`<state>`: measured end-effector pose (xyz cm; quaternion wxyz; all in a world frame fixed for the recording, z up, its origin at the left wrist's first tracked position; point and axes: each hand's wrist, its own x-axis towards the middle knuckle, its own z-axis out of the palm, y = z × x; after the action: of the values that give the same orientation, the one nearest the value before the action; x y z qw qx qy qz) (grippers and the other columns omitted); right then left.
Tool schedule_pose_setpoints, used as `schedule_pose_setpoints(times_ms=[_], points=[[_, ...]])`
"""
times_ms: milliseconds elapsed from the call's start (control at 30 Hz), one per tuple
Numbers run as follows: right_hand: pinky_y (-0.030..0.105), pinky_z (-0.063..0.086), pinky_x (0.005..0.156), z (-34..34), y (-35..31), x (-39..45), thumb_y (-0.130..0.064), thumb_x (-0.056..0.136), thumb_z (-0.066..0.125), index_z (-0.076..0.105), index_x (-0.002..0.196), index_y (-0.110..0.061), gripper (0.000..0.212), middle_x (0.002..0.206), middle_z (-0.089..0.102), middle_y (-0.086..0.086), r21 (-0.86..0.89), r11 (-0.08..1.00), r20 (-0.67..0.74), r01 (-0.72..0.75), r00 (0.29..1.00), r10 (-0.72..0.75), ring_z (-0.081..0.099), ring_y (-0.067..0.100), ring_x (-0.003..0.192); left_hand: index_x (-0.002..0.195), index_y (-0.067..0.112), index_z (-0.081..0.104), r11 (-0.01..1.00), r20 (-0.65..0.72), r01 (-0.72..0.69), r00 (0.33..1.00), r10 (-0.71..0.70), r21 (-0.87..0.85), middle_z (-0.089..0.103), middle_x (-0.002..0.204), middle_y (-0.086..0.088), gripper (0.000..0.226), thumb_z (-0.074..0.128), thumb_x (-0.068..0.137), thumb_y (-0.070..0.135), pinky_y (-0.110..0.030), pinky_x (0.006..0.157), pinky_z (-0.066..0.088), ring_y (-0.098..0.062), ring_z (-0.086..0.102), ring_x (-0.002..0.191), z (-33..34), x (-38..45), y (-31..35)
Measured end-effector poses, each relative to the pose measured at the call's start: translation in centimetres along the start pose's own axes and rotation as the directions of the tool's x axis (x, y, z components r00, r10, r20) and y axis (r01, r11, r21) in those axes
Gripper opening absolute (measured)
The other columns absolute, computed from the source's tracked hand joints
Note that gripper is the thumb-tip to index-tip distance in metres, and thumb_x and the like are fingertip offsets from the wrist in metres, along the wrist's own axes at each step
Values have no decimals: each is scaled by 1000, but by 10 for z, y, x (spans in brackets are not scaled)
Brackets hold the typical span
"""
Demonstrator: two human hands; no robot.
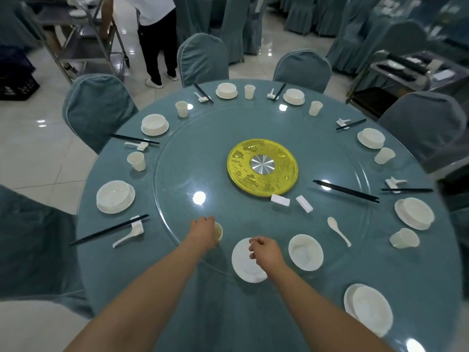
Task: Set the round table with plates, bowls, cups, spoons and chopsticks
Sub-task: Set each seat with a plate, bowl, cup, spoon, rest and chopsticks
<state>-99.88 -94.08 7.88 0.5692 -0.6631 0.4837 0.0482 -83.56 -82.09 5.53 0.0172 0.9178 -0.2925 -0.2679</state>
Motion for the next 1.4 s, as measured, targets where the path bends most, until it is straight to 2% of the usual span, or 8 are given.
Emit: schedule_pose_setpoints(times_ms=[233, 467, 600, 767, 933, 1100, 1200, 1400], points=[[27, 46, 64, -7, -11, -9, -17, 93, 47, 68, 96, -13, 22, 81, 67, 2, -8, 999, 12, 53, 999, -53, 62, 17, 68, 134, 19, 41, 999, -66, 11, 998, -14, -42, 42, 132, -10, 72, 70, 75, 49, -38, 102, 38, -34, 45, 119, -29, -19, 16], [32, 49, 67, -35, -33, -25, -22, 91, 51, 68, 92, -18, 18, 84, 70, 4, -6, 979, 18, 204, 979, -204, 65, 15, 68, 140, 23, 41, 992, -148, -79, 987, 64, -99, 38, 137, -7, 78, 71, 73, 51, -34, 104, 34, -32, 42, 123, -39, -50, 75], [38, 55, 77, -71, -27, -29, -18, 91, 55, 69, 88, -22, 14, 85, 73, 5, -31, 967, -29, 253, 967, -254, 70, 24, 82, 146, 22, 35, 976, -186, -150, 975, 120, -159, 37, 143, -7, 89, 73, 73, 56, -35, 109, 30, -30, 38, 129, -28, -70, 119], [27, 47, 86, -118, 10, -26, -20, 89, 56, 69, 111, -15, 26, 109, 71, 1, -30, 987, -158, 155, 975, -158, 65, 22, 102, 147, 20, 33, 969, -155, -186, 975, 161, -161, 37, 143, -5, 89, 73, 75, 52, -36, 107, 33, -29, 37, 130, -1, -88, 174], [40, 55, 85, -153, 54, -32, -11, 89, 54, 71, 91, -9, 17, 94, 73, 11, 14, 994, -141, 108, 984, -105, 69, 31, 90, 143, 18, 40, 966, -97, -222, 973, 210, -135, 40, 139, -5, 84, 72, 74, 53, -32, 106, 34, -27, 42, 126, 31, -102, 219], [24, 43, 68, -180, 98, -38, -12, 89, 54, 74, 96, -8, 21, 92, 74, 12, 6, 999, -156, 34, 987, -32, 63, 18, 80, 142, 19, 41, 963, -42, -236, 972, 233, -133, 42, 137, -4, 83, 70, 73, 53, -33, 104, 39, -25, 45, 125, 67, -114, 251], [37, 51, 73, -188, 122, -41, -10, 87, 53, 72, 82, -4, 21, 82, 72, 15, 53, 998, -151, -15, 988, 23, 63, 23, 76, 139, 21, 42, 963, 8, -229, 973, 233, -139, 42, 134, -1, 79, 70, 72, 52, -37, 101, 44, -25, 45, 123, 89, -118, 261], [44, 55, 84, -191, 160, -44, -12, 87, 52, 71, 86, 2, 24, 87, 73, 18, 82, 994, -130, -73, 988, 83, 69, 36, 91, 133, 23, 43, 967, 82, -217, 970, 229, -136, 43, 129, 0, 74, 72, 71, 50, -40, 96, 46, -24, 45, 123, 126, -124, 267]])
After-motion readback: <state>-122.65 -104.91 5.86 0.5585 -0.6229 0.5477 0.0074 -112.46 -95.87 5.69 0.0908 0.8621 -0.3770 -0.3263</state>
